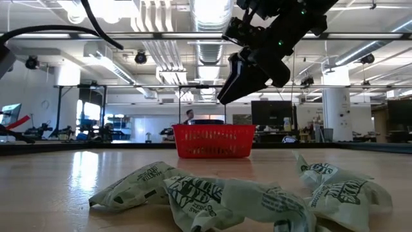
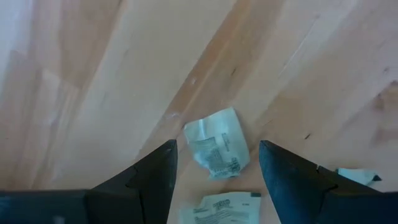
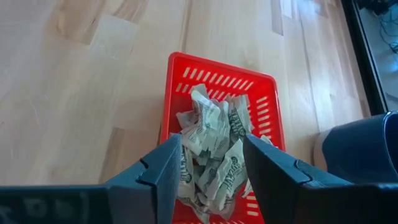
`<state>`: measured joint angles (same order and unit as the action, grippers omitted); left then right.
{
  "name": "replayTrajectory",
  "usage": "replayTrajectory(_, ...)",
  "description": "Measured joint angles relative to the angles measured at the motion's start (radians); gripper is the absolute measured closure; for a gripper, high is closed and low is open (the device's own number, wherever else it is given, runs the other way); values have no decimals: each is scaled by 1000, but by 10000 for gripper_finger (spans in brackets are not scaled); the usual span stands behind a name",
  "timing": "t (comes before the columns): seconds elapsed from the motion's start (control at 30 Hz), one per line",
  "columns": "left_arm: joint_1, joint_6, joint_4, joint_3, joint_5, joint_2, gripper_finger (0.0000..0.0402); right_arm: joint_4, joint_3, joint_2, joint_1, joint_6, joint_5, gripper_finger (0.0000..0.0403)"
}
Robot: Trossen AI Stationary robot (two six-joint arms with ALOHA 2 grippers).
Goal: Pick and place items into bin
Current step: Put the stevia packet into the red bin
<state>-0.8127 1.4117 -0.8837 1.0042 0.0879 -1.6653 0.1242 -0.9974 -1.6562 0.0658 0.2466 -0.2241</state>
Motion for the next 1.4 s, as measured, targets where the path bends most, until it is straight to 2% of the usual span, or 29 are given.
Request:
replayTrajectory(0.53, 2, -3, 12, 3, 70, -65, 201, 0, 1, 0, 0, 0, 43, 257)
replayTrajectory(0.63, 2, -4, 18, 3, 72, -61, 228, 0, 1, 0, 0, 0, 43, 261)
replayTrajectory(1.0, 3, -70, 9, 13, 76, -55, 379, 0, 1, 0, 0, 1, 45, 273)
replayTrajectory(1.1, 20, -137, 9, 23, 23, -55, 396, 1, 1, 0, 0, 1, 45, 276)
replayTrajectory(1.23, 59, -270, 10, 40, -101, -54, 389, 0, 1, 0, 0, 0, 45, 275)
replayTrajectory(1.4, 135, -490, 8, 45, -335, -53, 387, 1, 1, 2, 0, 0, 45, 279)
